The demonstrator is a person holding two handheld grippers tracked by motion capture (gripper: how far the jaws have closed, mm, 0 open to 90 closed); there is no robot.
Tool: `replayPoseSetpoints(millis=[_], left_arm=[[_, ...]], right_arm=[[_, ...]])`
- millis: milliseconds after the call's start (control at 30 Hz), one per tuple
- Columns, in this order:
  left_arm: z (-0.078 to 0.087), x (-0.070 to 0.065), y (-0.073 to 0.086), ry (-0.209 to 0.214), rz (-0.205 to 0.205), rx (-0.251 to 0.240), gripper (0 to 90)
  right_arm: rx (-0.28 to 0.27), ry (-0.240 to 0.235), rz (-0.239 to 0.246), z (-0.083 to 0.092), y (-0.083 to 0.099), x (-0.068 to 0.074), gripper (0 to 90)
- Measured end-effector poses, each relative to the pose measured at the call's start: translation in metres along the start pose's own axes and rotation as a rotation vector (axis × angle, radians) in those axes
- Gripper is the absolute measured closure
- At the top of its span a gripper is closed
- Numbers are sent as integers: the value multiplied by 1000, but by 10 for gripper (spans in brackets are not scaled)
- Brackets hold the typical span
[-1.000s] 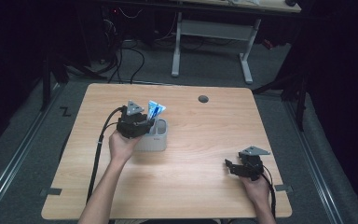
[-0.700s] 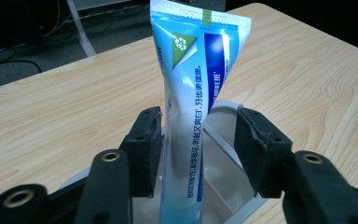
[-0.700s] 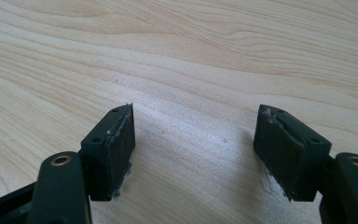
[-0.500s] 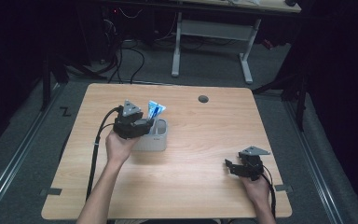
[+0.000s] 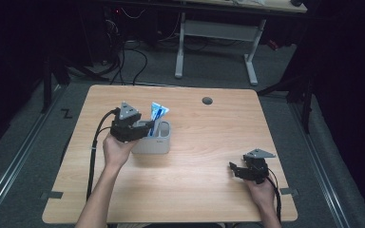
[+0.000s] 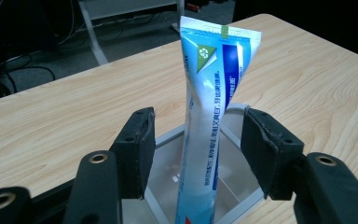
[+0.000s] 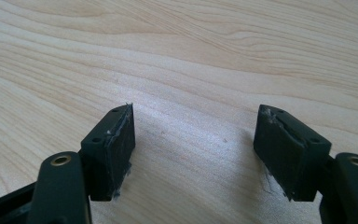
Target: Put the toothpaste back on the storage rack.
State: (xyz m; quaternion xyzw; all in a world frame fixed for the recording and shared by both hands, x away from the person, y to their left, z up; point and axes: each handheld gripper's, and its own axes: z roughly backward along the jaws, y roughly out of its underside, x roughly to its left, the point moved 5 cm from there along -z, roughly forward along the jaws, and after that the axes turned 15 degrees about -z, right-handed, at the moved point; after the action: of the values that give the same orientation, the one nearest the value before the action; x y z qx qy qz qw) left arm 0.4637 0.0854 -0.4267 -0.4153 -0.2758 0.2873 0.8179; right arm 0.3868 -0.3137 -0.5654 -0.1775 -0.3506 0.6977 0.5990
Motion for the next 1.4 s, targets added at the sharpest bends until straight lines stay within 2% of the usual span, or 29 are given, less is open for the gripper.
replayPoseSetpoints(millis=[200,700,1400], left_arm=[[6,3,1,-10,5,-11,450],[21,9,6,-36,-10,1,448],[35,13,20,-58,11,-3,446]], right_arm=[[0,0,0,0,0,0,293],[0,0,0,0,0,0,293],[1,1,-2,0,0,0,293]])
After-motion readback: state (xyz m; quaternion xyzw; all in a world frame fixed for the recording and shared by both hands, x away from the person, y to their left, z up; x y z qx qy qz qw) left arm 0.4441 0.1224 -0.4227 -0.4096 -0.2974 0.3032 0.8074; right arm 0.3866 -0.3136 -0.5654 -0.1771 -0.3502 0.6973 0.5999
